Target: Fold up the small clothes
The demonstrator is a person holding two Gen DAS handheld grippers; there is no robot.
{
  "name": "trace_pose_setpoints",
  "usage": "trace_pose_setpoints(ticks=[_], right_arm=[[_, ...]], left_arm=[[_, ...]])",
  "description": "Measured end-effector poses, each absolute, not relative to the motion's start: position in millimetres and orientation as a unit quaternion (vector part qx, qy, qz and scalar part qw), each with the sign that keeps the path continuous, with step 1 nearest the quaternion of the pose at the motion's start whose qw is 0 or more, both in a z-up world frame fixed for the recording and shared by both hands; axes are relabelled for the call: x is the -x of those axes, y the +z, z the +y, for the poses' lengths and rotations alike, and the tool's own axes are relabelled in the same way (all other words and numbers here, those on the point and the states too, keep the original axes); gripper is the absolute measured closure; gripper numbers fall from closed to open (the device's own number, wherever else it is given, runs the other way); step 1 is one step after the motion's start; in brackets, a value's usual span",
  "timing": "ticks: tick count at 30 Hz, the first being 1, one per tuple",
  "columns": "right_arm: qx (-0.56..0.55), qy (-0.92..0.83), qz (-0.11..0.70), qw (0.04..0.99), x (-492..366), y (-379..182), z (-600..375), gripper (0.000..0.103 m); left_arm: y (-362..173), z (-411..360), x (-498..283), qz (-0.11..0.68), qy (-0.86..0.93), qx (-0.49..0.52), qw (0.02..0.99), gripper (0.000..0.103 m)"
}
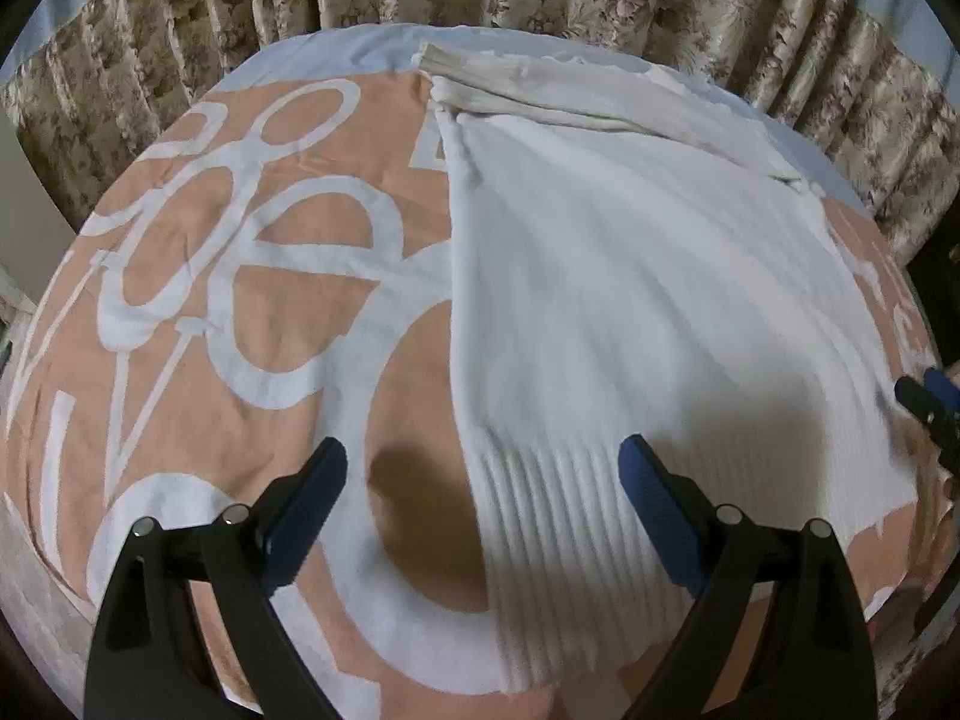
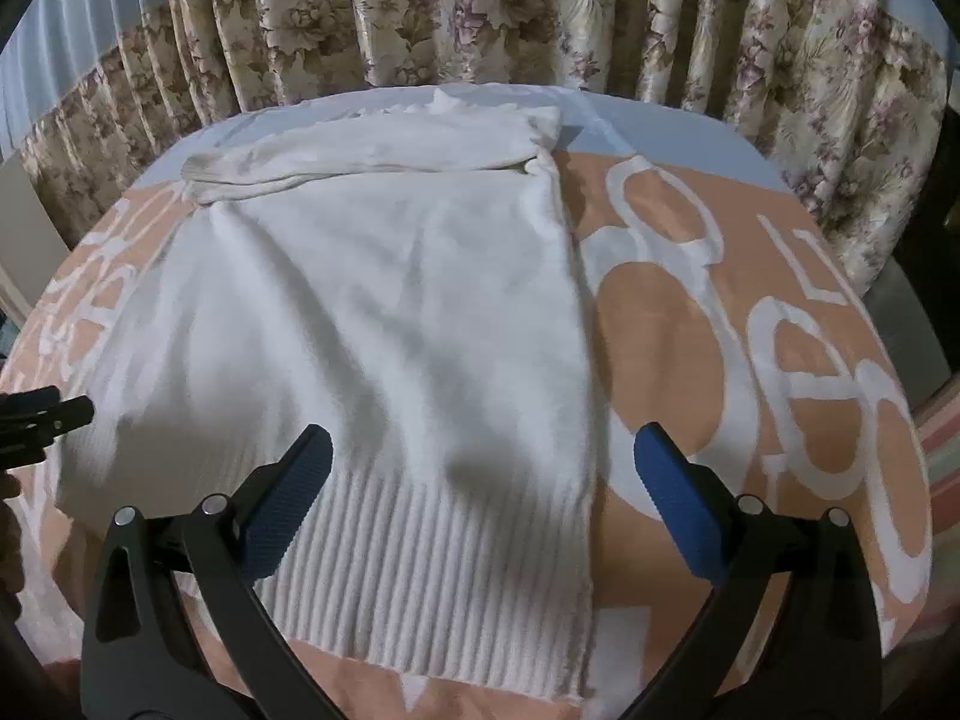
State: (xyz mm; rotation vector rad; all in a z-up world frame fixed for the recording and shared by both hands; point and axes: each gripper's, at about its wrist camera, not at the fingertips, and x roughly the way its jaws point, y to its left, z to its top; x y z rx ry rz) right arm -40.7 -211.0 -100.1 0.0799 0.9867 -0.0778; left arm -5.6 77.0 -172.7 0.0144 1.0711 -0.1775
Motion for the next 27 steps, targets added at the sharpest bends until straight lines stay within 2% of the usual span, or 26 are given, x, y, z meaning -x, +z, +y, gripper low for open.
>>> trace_pose_setpoints(ticks=[7,13,19,21,22,24,27], right_arm=[[-0.035,-0.029,0.458,0.888,44.9,-91.4,-209.8,0.003],[-0.096,-0.031,0.478,0.872,43.6,-100.6,-223.2,0.003],[-0.039,-0.039,0.484,0.873,43.4,-102.5,-215.0,0.004],[-0.046,-0.032,0.485,0.872,43.0,-104.4,-216.5,0.009],[-0.052,-0.030,0.491,0.869,41.8,-106.6,-218.3,0.021],[-0.062,-0.033,0.501,0.862,38.9,-110.6,-222.7,0.032],[-0.075,-0.027,0.509,0.857,38.0,-114.5,-225.2,0.032]], left_arm=[[-175.1,73.2,17.8,0.511,-0.101,-0.024,0.853,0.011],[-184.9,72.8,24.0,0.523,-0.106,-0.025,0.845,0.011],[-185.4,69.8,33.0,0.534,-0.118,-0.017,0.837,0.011],[-186.5,69.6,33.8,0.532,-0.113,-0.016,0.839,0.011],[-187.6,68.4,33.2,0.533,-0.113,-0.018,0.838,0.011],[-187.9,63.2,33.3,0.534,-0.118,-0.031,0.837,0.020],[-185.1,53.1,35.7,0.532,-0.140,-0.051,0.833,0.045]])
